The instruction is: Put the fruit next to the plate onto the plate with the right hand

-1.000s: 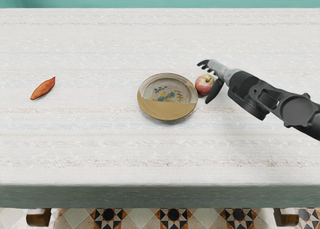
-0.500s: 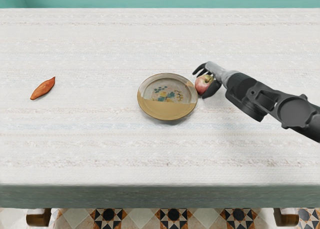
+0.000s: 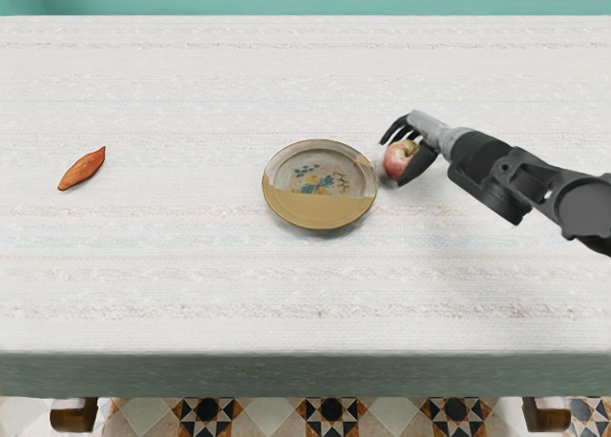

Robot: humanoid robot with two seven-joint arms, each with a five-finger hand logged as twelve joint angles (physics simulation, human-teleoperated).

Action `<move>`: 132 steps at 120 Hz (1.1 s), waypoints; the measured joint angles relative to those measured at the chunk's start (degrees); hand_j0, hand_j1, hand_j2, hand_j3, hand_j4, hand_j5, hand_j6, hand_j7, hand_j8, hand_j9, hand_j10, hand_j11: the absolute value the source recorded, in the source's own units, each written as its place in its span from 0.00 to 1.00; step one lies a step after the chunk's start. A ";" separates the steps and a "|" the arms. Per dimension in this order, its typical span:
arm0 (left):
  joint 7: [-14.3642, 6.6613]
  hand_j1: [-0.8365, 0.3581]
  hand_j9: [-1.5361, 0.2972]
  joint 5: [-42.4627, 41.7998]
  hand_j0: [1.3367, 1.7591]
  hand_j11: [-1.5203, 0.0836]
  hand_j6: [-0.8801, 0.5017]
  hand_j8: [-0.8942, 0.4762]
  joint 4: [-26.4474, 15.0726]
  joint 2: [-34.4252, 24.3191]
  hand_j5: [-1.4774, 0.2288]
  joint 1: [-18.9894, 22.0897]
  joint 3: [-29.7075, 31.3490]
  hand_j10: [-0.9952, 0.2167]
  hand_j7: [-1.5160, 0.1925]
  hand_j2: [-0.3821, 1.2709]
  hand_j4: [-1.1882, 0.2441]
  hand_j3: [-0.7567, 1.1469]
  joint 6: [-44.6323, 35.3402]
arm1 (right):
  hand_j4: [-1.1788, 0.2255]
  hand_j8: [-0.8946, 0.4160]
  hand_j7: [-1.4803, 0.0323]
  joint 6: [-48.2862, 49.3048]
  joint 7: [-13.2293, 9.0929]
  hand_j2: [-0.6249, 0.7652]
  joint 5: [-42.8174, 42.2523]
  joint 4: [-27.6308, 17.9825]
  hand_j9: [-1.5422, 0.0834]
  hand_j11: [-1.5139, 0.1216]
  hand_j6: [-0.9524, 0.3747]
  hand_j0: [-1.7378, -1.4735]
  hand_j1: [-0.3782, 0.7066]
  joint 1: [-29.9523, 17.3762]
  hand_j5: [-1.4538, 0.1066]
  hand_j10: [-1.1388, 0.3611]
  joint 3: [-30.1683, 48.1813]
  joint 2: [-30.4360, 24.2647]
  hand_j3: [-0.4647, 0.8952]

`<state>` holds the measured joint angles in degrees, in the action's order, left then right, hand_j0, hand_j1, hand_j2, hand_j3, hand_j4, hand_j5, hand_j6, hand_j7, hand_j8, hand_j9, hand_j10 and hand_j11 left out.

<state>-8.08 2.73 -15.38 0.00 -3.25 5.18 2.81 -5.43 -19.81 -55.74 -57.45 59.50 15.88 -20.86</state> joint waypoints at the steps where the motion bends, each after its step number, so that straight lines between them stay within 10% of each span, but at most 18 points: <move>1: 0.00 0.99 0.84 0.00 0.76 0.95 0.64 0.65 0.00 0.00 0.87 0.00 0.00 0.82 0.89 0.23 0.83 0.40 0.00 | 0.45 0.44 0.50 0.11 0.00 0.53 0.02 -0.20 0.49 0.47 0.37 0.31 0.47 -0.01 0.46 0.49 0.19 -0.22 0.34; 64: 0.00 0.99 0.84 0.00 0.76 0.95 0.64 0.65 0.01 0.00 0.87 0.00 0.00 0.82 0.89 0.23 0.83 0.40 0.00 | 0.41 0.44 0.45 6.04 0.04 0.63 7.88 -17.39 0.44 0.41 0.37 0.31 0.49 0.01 0.39 0.50 6.78 -9.43 0.34; 132: 0.00 0.99 0.84 0.00 0.76 0.95 0.64 0.65 0.00 0.00 0.87 0.00 0.00 0.82 0.89 0.23 0.83 0.40 0.00 | 0.40 0.45 0.42 5.20 0.43 0.66 8.74 -12.82 0.41 0.39 0.38 0.31 0.50 -2.76 0.36 0.52 7.79 1.64 0.34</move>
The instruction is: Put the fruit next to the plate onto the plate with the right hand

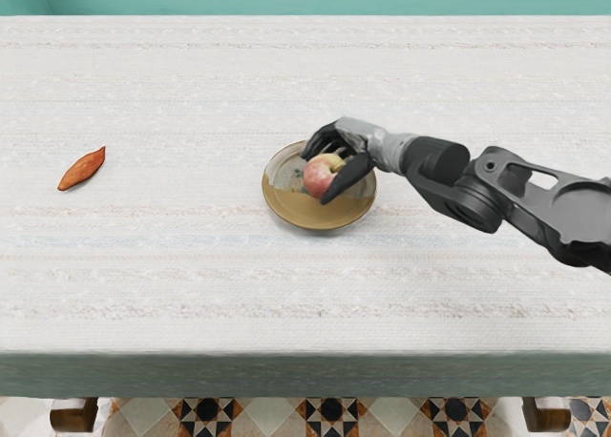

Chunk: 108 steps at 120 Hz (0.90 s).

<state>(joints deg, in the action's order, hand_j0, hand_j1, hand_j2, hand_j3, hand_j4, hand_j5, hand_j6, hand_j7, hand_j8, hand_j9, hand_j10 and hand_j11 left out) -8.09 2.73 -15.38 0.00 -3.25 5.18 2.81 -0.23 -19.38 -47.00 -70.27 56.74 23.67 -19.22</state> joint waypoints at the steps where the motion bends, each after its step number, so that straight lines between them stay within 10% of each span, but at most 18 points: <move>1: 0.00 0.99 0.84 0.00 0.76 0.95 0.64 0.65 0.00 0.00 0.87 0.00 0.00 0.82 0.89 0.23 0.83 0.40 0.00 | 0.40 0.45 0.42 0.00 0.00 0.66 -0.01 0.23 0.41 0.39 0.38 0.31 0.50 -0.02 0.36 0.52 -0.02 0.11 0.34; 35: 0.00 0.99 0.84 0.00 0.76 0.95 0.64 0.65 0.00 0.00 0.87 0.00 0.00 0.82 0.89 0.23 0.83 0.40 0.00 | 0.45 0.43 0.50 -0.09 -0.11 0.59 -0.18 2.77 0.49 0.47 0.38 0.31 0.48 -0.34 0.46 0.51 -0.34 1.55 0.34; 57: 0.00 0.99 0.84 0.00 0.76 0.95 0.64 0.65 0.00 0.00 0.87 0.00 0.00 0.82 0.89 0.23 0.83 0.40 0.00 | 0.66 0.56 0.76 0.39 -0.30 0.50 0.12 2.20 0.74 0.71 0.55 0.30 0.25 -0.25 0.71 0.64 1.83 -0.54 0.34; 108: -0.07 0.99 0.84 0.00 0.76 0.95 0.64 0.65 0.06 0.00 0.87 2.17 0.02 0.82 0.89 0.23 0.83 0.40 0.01 | 0.80 0.65 0.93 30.65 -0.32 0.45 19.76 0.22 0.91 0.88 0.68 0.30 0.08 -0.30 0.89 0.73 11.31 -22.10 0.34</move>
<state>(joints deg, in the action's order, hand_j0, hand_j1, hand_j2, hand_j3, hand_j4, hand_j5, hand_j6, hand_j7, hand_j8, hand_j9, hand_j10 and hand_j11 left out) -8.16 2.72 -15.32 0.00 -1.08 5.21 2.82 30.42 -19.70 -27.24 -70.05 56.43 34.98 -41.32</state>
